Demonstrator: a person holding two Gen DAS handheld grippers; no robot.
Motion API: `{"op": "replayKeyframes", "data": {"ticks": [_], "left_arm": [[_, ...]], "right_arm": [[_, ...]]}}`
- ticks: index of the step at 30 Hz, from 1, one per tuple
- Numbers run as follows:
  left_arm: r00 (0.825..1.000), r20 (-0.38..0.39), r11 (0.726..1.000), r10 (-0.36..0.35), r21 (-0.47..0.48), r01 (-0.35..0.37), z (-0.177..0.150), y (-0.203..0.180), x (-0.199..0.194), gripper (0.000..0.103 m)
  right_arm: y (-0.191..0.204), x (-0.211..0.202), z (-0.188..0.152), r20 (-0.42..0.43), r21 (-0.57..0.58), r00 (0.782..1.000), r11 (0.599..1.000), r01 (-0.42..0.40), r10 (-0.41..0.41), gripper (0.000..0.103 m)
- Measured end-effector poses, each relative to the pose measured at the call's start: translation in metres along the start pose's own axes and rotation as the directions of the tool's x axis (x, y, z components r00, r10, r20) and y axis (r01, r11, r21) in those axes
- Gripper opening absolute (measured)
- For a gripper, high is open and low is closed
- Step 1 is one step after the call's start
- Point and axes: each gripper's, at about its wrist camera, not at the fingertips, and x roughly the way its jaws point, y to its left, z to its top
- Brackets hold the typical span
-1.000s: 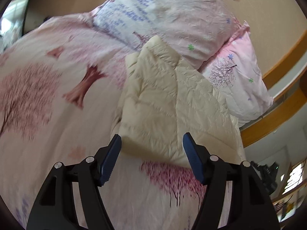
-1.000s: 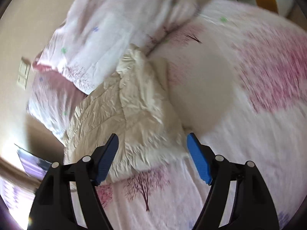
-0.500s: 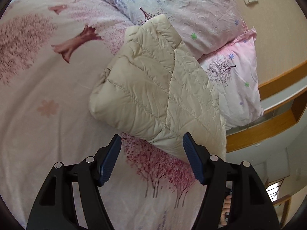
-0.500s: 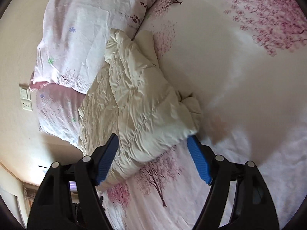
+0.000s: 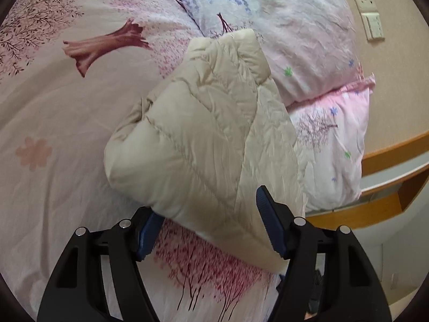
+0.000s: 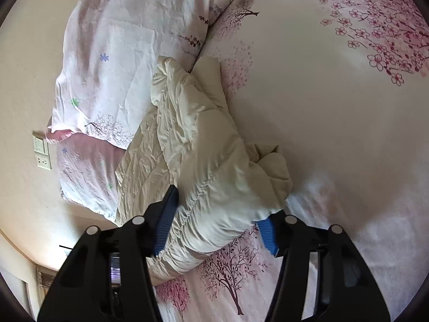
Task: Fold large clothes
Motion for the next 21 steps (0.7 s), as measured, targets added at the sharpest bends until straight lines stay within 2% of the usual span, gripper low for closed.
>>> {"op": "replayKeyframes", "data": {"ticks": [4, 6, 8, 11, 14, 21], "left_arm": [[0.999, 0.049, 0.999, -0.008, -0.040, 0.010, 0.006, 0.003, 0.002, 0.065], [0.998, 0.068, 0.999, -0.004, -0.053, 0.008, 0.007, 0.005, 0.004, 0.058], [0.998, 0.063, 0.997, -0.003, -0.071, 0.008, 0.008, 0.010, 0.009, 0.040], [0.998, 0.051, 0.996, -0.026, -0.086, 0.030, 0.011, 0.015, 0.012, 0.028], [0.997, 0.058, 0.996, -0.050, -0.077, 0.054, 0.015, 0.015, 0.004, 0.021], [0.990, 0.122, 0.997, -0.074, -0.025, 0.078, 0.021, 0.010, -0.037, 0.017]], "right_arm": [[0.001, 0.002, 0.001, 0.011, -0.010, 1.000, 1.000, 0.001, 0.000, 0.053], [0.001, 0.004, 0.001, 0.018, -0.021, 1.000, 1.000, 0.014, -0.014, 0.043], [0.001, 0.007, 0.000, 0.011, -0.028, 1.000, 0.999, 0.015, -0.014, 0.033], [0.005, 0.005, -0.003, 0.020, -0.060, 1.000, 0.998, 0.000, 0.001, 0.024], [0.016, -0.002, -0.006, 0.027, -0.094, 0.999, 0.995, -0.028, 0.030, 0.021], [0.041, -0.010, -0.026, -0.025, -0.173, 0.994, 0.979, -0.107, 0.104, 0.020]]}}
